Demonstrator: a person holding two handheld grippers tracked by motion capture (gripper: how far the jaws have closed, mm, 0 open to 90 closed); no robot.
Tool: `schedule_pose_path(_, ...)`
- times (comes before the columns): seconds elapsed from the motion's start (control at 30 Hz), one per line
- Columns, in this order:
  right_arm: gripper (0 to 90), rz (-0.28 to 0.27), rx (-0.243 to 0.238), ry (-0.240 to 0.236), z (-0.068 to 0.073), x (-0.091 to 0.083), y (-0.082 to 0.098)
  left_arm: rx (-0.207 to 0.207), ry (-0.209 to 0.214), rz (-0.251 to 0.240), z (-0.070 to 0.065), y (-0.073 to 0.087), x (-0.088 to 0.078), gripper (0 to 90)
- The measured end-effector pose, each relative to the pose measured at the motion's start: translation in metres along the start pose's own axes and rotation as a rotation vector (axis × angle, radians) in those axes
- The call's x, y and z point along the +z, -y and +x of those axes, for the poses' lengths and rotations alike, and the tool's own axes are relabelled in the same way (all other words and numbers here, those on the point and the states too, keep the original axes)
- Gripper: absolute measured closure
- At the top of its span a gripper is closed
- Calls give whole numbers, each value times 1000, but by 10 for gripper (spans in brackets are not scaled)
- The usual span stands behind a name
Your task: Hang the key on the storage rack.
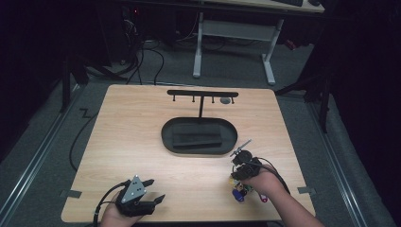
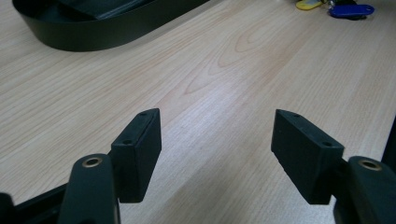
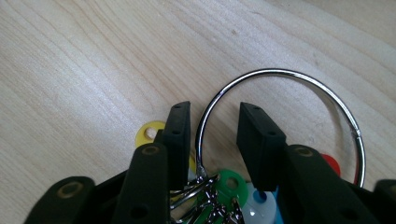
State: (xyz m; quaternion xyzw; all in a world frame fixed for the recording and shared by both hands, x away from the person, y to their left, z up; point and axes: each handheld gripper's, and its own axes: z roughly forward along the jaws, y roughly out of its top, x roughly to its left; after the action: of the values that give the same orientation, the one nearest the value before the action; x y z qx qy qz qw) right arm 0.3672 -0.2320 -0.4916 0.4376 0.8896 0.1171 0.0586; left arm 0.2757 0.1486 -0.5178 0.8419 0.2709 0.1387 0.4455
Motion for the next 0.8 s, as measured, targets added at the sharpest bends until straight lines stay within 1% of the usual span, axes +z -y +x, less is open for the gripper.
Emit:
schedule_pose_path(0.07, 666, 7, 2, -2, -1, 0, -1, 7, 12, -4, -2, 0, 0, 336)
schedule_pose_path(0.13, 678, 15, 7, -7, -2, 0, -3, 19, 12, -4, -4, 0, -1, 336)
schedule_pose_path(0.17, 685, 27, 25, -5, -2, 0, -4, 24, 12, -4, -4, 0, -2, 335)
schedule_pose_path(0.2, 695, 26, 9, -5, -3, 0, -5, 22, 14, -8, -4, 0, -3, 335)
schedule_pose_path(0.23, 695, 32, 3, 2, -3, 0, -6, 21, 14, -8, -4, 0, -4, 336)
schedule_pose_path(0.3, 690, 49, -6, -9, -3, 0, -7, 21, 12, -9, -5, 1, -5, 336)
schedule_pose_path(0.43, 692, 88, 1, -14, -5, 1, -12, 19, 16, -16, -4, 1, -7, 336)
schedule_pose_path(0.5, 696, 115, -13, -6, -4, 1, -16, 19, 17, -21, -3, 1, -7, 336)
schedule_pose_path(0.53, 697, 130, -11, 6, -2, 2, -18, 17, 18, -22, -2, 0, -7, 336)
schedule_pose_path(0.6, 705, 138, -14, 7, -2, 2, -19, 18, 22, -19, -2, 0, -8, 336)
schedule_pose_path(0.63, 737, 147, -1, 12, -2, 2, -21, 17, 25, -24, -2, 0, -7, 336)
schedule_pose_path(0.67, 780, 155, 1, 14, -3, 2, -22, 16, 26, -27, -2, 0, -7, 336)
schedule_pose_path(0.7, 795, 162, -2, 12, -3, 2, -22, 14, 33, -28, -2, 0, -7, 336)
schedule_pose_path(0.77, 861, 175, -29, 2, -1, 3, -24, 18, 40, -29, -3, -1, -7, 337)
schedule_pose_path(0.8, 865, 175, -50, 5, 1, 3, -25, 24, 40, -27, -4, -1, -7, 337)
